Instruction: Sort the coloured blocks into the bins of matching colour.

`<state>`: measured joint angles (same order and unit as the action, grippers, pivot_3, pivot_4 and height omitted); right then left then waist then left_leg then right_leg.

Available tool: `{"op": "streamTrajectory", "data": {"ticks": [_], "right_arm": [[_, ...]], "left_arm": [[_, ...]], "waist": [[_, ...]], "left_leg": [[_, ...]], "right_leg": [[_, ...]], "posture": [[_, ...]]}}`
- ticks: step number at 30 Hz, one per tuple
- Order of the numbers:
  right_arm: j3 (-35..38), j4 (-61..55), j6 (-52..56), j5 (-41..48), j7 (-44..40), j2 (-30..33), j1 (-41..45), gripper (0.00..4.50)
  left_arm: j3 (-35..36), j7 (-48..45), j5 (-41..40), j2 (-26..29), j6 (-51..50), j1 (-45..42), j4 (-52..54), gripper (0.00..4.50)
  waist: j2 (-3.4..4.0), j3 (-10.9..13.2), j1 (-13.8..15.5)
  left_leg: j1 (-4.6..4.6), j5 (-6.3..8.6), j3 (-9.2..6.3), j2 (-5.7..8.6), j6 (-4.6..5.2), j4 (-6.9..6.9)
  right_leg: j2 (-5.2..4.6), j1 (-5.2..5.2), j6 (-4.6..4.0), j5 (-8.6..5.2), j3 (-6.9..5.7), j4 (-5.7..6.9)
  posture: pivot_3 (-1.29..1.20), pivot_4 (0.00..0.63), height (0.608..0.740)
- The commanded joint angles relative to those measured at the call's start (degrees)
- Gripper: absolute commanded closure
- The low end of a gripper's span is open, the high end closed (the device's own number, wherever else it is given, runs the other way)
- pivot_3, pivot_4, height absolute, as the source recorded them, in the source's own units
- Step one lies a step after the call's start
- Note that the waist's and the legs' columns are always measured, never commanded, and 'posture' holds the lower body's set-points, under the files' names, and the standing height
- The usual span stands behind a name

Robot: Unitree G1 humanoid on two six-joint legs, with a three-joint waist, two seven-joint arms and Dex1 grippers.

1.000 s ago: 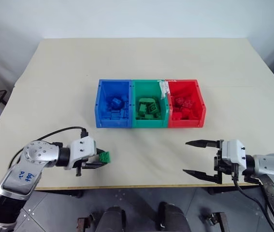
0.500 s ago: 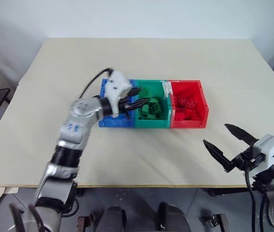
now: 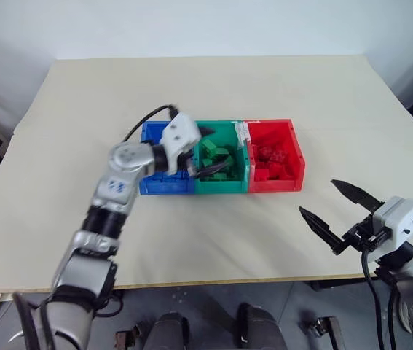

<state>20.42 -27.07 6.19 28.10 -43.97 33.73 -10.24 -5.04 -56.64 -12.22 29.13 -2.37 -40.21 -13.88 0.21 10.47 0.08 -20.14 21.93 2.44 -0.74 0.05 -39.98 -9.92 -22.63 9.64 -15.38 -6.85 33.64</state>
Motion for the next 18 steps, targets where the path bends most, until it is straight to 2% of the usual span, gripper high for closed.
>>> {"op": "streamTrajectory", "data": {"ticks": [1, 4, 8, 13, 18], "right_arm": [[0.8, 3.0, -2.5, 0.9, -4.4, 2.3, 1.5, 0.00], [-0.5, 7.9, -6.0, -0.2, -10.8, 5.0, 3.1, 0.00], [-2.9, 14.0, -9.4, -1.4, -17.3, 8.4, 6.6, 0.00], [-4.9, 16.9, -8.8, -0.2, -21.7, 9.8, 9.6, 0.00], [-6.9, 19.3, -8.4, -0.4, -23.9, 9.2, 12.6, 0.00]], "left_arm": [[9.2, -5.7, -7.2, 7.7, -0.6, 8.6, 8.8, 0.12], [15.2, -8.0, -9.3, 14.5, -1.0, 18.7, 11.8, 0.12], [22.3, -6.3, -10.2, 18.2, -3.9, 29.8, 13.4, 0.12], [25.5, -3.6, -10.7, 17.2, -3.2, 36.9, 16.4, 0.12], [24.5, -0.3, -9.9, 15.3, -2.6, 37.9, 20.2, 0.12]], "waist": [[0.00, 0.0, -0.3], [0.00, 0.0, -0.1], [0.01, 0.0, 1.3], [0.01, 0.0, 1.5], [0.00, 0.0, 1.3]], "left_leg": [[-0.01, 0.00, -0.01, -0.03, 0.00, -0.02], [-0.03, 0.01, -0.02, -0.03, -0.01, -0.06], [-0.02, 0.02, -0.06, -0.01, -0.01, -0.18], [-0.03, 0.02, -0.12, -0.03, -0.01, -0.17], [-0.02, 0.02, -0.08, -0.02, -0.01, -0.16]], "right_leg": [[0.01, -0.02, 0.00, 0.00, -0.01, 0.02], [0.00, -0.01, 0.00, 0.00, 0.01, 0.01], [-0.01, 0.12, 0.00, 0.00, 0.05, -0.12], [0.00, 0.10, -0.01, 0.00, 0.00, -0.05], [-0.01, 0.10, -0.03, 0.01, 0.01, -0.05]], "posture": [[0.00, 0.150, 0.740], [0.00, 0.150, 0.740], [0.00, 0.150, 0.740], [0.00, 0.150, 0.740], [0.00, 0.150, 0.740]]}}
